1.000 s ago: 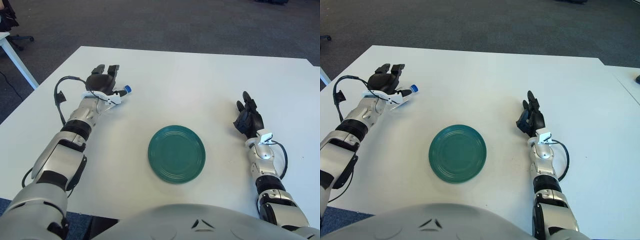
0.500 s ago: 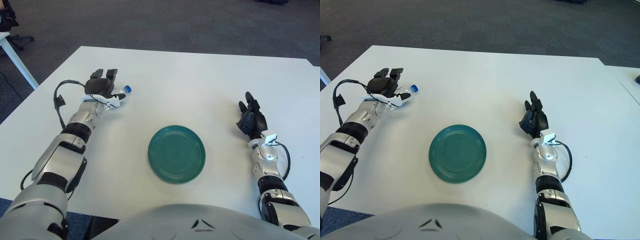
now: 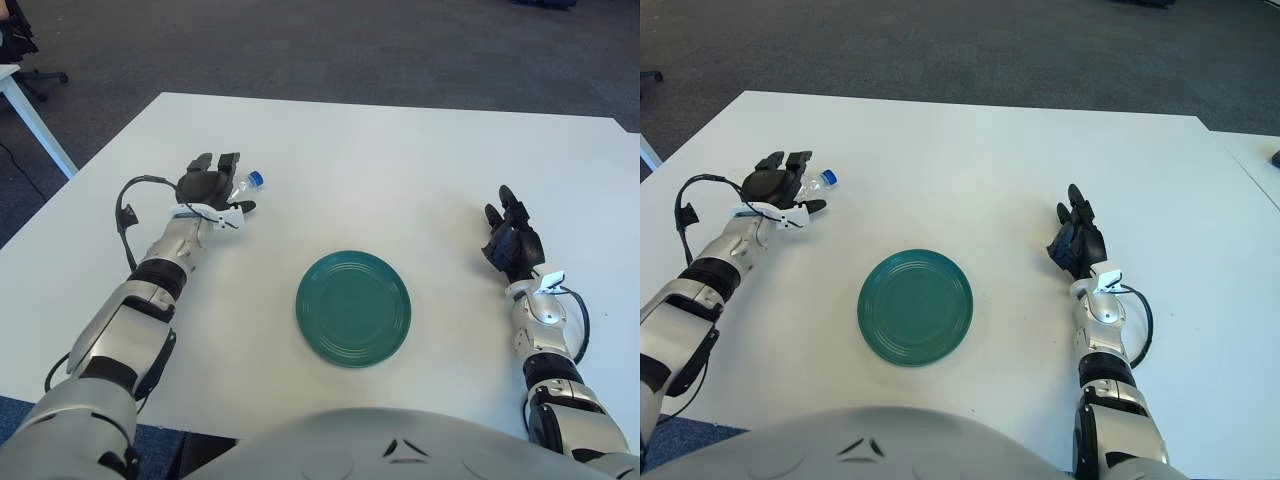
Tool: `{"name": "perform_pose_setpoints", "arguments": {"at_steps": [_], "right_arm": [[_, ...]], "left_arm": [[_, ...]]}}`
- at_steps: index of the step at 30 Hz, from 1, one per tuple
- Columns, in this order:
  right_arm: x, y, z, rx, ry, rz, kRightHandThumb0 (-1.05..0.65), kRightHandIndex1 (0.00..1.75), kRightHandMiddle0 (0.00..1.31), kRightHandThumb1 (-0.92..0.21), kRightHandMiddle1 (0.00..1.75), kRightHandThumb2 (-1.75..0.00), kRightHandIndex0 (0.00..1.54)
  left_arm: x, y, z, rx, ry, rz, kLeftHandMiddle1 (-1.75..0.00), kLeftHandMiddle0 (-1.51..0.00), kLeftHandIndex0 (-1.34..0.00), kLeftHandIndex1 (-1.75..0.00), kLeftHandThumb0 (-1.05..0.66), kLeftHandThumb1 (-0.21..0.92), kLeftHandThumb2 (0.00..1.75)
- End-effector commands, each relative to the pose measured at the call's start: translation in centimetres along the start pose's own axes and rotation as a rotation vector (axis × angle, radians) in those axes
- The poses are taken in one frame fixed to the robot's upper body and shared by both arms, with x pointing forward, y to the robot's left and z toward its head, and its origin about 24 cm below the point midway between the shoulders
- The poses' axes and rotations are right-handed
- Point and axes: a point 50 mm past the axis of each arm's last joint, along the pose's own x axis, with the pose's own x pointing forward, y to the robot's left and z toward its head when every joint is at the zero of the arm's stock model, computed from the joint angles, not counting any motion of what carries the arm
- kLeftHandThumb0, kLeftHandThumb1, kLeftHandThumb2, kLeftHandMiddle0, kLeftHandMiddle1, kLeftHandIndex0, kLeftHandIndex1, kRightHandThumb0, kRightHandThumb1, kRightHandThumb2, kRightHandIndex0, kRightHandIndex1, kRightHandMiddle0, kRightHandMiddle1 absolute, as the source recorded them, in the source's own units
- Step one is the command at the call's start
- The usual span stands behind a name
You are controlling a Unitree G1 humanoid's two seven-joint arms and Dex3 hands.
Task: Put the bottle into the plate.
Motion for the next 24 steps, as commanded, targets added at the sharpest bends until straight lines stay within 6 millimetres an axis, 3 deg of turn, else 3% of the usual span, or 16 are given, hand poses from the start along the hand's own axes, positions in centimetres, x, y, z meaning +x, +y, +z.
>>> {"name": "perform_pose_setpoints", "arguments": {"at_steps": [1, 24], "right_arm": [[-3.1, 0.0, -3.2, 0.02, 0.148, -0.019, -0.98, 0.0, 0.0, -0.92, 0.0, -1.16, 0.0], [-3.1, -0.3, -2.5, 0.01, 0.111, -0.035, -1.0, 0.0, 0.0, -0.92, 0.0, -1.15, 0.0]], "left_arm": [[-0.5, -1.3, 0.1, -0.008, 0.015, -0.037, -0.01, -0.24, 0.0, -0.56, -1.05, 0.92, 0.51], [-0.7, -4.0, 1.5, -0.017, 0.04, -0.161, -0.04, -0.34, 0.0, -0.7, -1.05, 0.92, 0.48]]}}
